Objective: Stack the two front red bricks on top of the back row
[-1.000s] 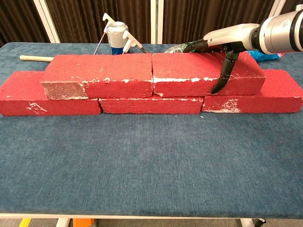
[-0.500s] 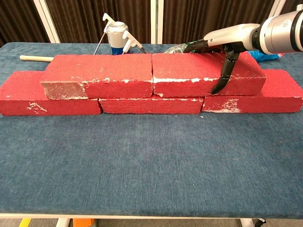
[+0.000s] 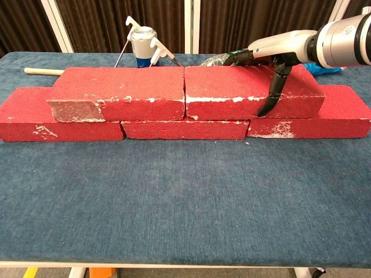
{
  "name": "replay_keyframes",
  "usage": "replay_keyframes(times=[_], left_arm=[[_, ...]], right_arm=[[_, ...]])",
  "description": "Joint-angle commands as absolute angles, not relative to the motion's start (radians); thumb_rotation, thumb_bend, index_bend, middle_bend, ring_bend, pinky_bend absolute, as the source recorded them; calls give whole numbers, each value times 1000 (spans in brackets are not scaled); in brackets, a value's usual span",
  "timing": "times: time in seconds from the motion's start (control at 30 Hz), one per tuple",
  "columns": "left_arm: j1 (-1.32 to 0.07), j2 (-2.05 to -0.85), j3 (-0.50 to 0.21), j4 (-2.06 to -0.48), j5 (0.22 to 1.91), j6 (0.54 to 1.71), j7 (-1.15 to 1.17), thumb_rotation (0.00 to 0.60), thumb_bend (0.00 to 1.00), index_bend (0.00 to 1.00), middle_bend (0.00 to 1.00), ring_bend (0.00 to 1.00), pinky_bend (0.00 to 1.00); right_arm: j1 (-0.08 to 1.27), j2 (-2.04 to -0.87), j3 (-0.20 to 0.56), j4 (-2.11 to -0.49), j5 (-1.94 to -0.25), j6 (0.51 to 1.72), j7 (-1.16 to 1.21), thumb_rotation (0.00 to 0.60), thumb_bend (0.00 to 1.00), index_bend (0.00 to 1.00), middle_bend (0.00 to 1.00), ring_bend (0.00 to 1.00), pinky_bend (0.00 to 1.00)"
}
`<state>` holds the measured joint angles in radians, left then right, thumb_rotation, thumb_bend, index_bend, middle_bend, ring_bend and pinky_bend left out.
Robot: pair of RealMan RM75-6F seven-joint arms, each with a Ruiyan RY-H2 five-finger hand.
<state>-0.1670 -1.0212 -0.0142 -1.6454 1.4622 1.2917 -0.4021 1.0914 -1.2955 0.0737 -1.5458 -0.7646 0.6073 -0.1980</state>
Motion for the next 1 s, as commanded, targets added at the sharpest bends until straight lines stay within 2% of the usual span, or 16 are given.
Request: replay_keyframes(times=[0.03, 1.0], left_arm=[[-166, -1021, -14, -1645, 1462, 1293, -403, 600, 10, 9, 0, 0, 0], [-165, -1022, -10, -1640, 1469, 1294, -414, 600, 9, 9, 0, 0, 0]], right_arm=[[1092, -1297, 73, -1545, -761, 611, -200, 600, 97, 0, 167, 167, 276], [1102, -1312, 76, -1545, -727, 620, -216, 600, 97, 0, 164, 165, 278]])
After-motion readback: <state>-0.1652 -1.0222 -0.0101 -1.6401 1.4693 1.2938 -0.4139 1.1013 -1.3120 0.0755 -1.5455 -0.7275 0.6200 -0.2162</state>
